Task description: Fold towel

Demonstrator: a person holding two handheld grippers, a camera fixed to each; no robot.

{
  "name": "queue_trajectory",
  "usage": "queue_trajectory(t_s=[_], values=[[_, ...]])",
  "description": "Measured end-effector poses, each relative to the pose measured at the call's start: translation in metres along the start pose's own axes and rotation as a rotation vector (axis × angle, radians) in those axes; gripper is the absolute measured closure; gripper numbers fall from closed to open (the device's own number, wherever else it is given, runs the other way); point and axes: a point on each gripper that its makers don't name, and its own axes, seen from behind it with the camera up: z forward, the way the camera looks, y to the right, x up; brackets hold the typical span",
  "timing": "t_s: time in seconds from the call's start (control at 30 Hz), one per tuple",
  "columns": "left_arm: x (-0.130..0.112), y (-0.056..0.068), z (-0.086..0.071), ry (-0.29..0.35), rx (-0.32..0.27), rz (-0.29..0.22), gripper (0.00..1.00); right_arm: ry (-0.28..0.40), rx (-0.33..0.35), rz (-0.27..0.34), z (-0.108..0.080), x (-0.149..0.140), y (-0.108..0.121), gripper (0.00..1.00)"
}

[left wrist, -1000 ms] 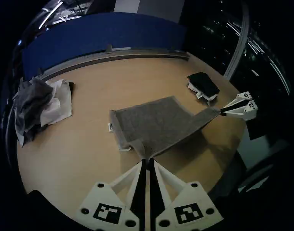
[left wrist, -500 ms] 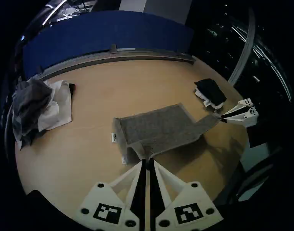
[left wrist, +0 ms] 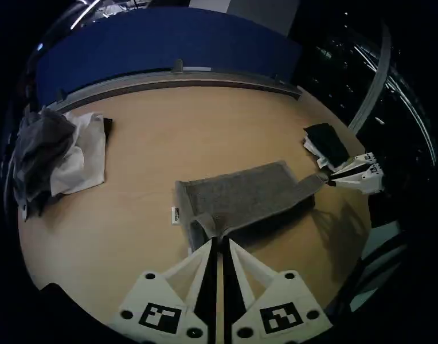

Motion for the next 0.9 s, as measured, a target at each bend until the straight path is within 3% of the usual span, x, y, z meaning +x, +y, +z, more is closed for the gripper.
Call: queue_trajectory(t_s=[0.5, 0.9], values=[[0.012, -0.023, 0.033, -0.024, 0.025, -0.004, 0.94, -0.021, -0.013, 0.038, 0.033, 0.016, 0.017, 0.92], [0.025, -0.025, 0.039, -0.023, 0.02, -0.041, 0.91, -0.033, -0.015, 0.039, 0.038, 0.025, 0.018, 0.92]])
